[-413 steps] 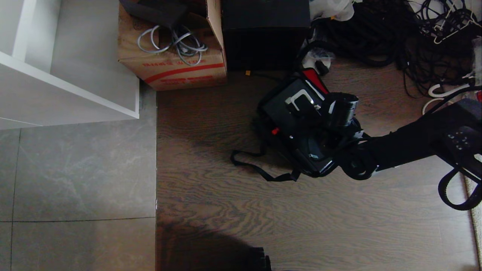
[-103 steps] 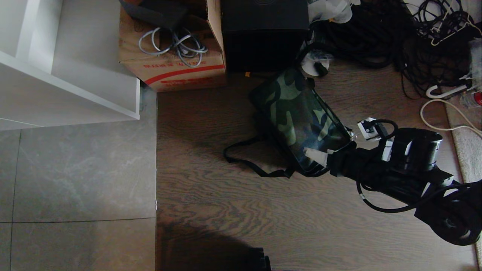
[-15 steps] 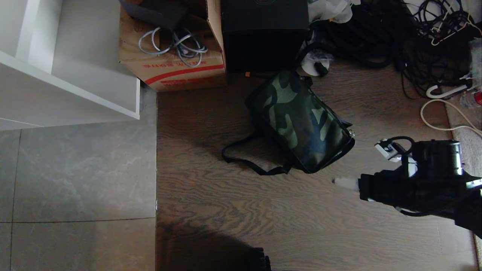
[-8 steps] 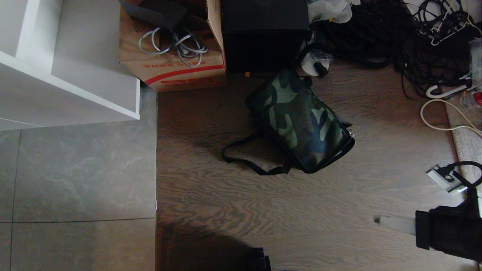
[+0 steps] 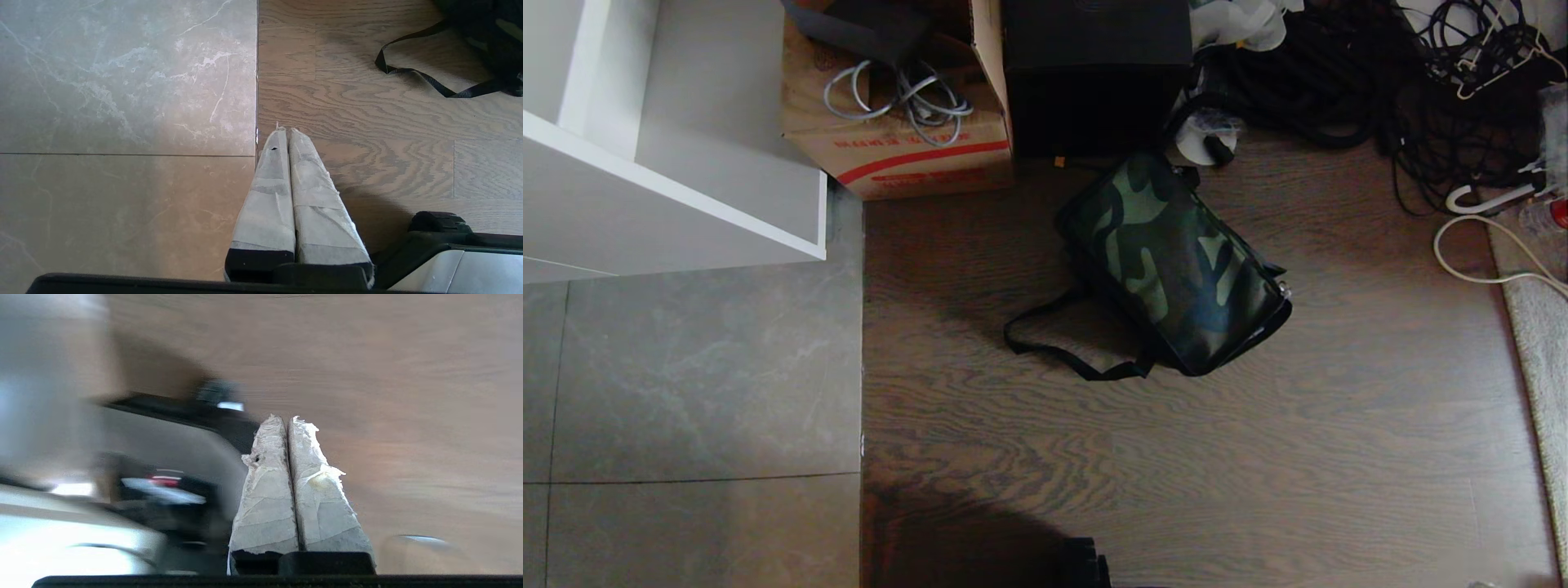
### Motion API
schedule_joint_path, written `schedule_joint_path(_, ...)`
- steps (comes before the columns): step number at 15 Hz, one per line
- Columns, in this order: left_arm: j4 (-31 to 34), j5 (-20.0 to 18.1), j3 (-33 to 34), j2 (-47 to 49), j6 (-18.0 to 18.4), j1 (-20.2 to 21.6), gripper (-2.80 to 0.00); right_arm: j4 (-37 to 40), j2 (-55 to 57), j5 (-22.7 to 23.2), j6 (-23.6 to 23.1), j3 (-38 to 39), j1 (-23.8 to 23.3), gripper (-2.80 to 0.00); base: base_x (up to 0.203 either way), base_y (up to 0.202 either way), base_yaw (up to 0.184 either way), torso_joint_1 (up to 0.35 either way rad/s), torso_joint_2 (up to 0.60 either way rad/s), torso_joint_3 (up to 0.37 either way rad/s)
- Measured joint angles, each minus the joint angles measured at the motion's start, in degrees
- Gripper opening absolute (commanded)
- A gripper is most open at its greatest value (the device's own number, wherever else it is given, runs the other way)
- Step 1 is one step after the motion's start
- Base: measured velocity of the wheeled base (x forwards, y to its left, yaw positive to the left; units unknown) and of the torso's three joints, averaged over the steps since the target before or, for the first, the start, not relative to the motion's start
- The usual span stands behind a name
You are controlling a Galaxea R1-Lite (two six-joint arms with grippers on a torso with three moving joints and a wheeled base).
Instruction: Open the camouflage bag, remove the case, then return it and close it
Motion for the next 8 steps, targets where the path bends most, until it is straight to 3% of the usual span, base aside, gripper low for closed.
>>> schedule_joint_path(2,-0.02,0.00,0.00,0.00,-0.02,0.00,-2.80,0.28,-6.59,-4.94,-6.65,3.60,-2.84,-2.80,0.000,0.000,0.000,0.000,0.00,0.000)
schedule_joint_path(4,-0.02,-0.02,0.00,0.00,-0.02,0.00,-2.80,0.34,-11.72,-12.40,-7.66,5.48,-4.23,-2.80,0.000,0.000,0.000,0.000,0.00,0.000)
schedule_joint_path(8,-0.02,0.00,0.00,0.00,-0.02,0.00,-2.80,1.00,-23.33,-14.65,-6.60,6.97,-5.76,-2.80,0.000,0.000,0.000,0.000,0.00,0.000)
